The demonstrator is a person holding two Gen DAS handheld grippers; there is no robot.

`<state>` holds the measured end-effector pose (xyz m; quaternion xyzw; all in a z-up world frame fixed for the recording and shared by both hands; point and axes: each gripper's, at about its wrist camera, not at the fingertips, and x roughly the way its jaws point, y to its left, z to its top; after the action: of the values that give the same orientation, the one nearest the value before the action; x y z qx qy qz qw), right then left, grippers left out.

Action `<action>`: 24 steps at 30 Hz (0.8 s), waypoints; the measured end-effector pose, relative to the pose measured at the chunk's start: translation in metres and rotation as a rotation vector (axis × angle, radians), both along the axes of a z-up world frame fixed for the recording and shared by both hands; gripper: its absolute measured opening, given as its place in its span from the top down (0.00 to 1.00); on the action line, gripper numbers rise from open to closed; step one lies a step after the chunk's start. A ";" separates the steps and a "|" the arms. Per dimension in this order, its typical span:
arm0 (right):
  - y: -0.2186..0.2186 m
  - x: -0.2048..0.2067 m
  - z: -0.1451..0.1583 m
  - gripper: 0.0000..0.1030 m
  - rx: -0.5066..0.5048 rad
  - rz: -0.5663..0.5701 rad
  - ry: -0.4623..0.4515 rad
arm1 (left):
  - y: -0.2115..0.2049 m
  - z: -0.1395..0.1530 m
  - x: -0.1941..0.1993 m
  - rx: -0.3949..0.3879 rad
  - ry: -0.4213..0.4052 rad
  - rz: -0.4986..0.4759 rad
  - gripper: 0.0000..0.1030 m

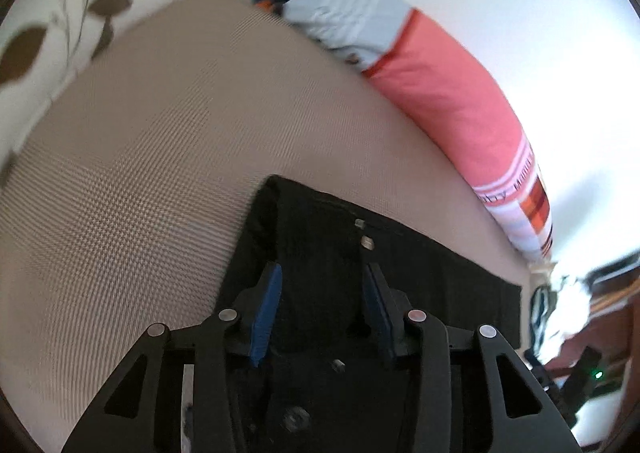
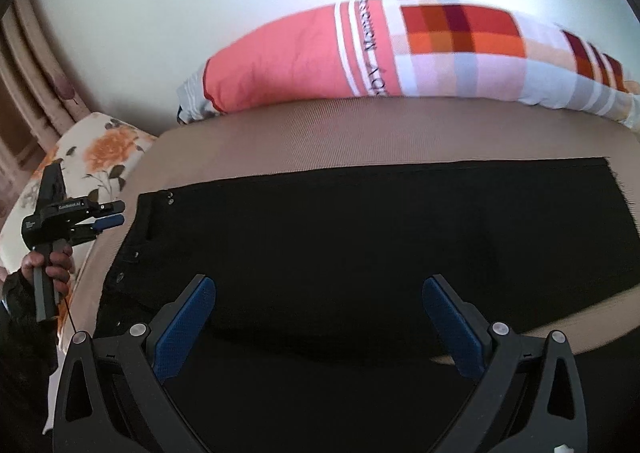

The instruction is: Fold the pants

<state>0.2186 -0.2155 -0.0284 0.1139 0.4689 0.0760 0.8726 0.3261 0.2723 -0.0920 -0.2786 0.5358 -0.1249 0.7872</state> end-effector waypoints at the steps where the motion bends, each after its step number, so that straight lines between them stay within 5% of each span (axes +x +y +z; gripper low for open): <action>1: 0.004 0.006 -0.003 0.00 0.001 0.003 0.007 | 0.003 -0.005 0.003 -0.011 0.011 0.004 0.58; 7: 0.023 0.034 -0.015 0.00 -0.003 0.031 0.030 | 0.006 -0.024 0.022 -0.140 0.035 -0.048 0.59; 18: 0.041 0.082 -0.033 0.00 0.004 0.099 0.028 | -0.020 -0.036 0.066 -0.230 -0.002 -0.183 0.59; 24: 0.044 0.111 -0.043 0.00 -0.001 0.188 0.038 | -0.026 -0.048 0.076 -0.283 0.006 -0.127 0.59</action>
<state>0.3294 -0.1719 -0.0715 0.0704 0.4941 0.1552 0.8526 0.4023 0.2463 -0.1404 -0.3526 0.5319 -0.2477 0.7290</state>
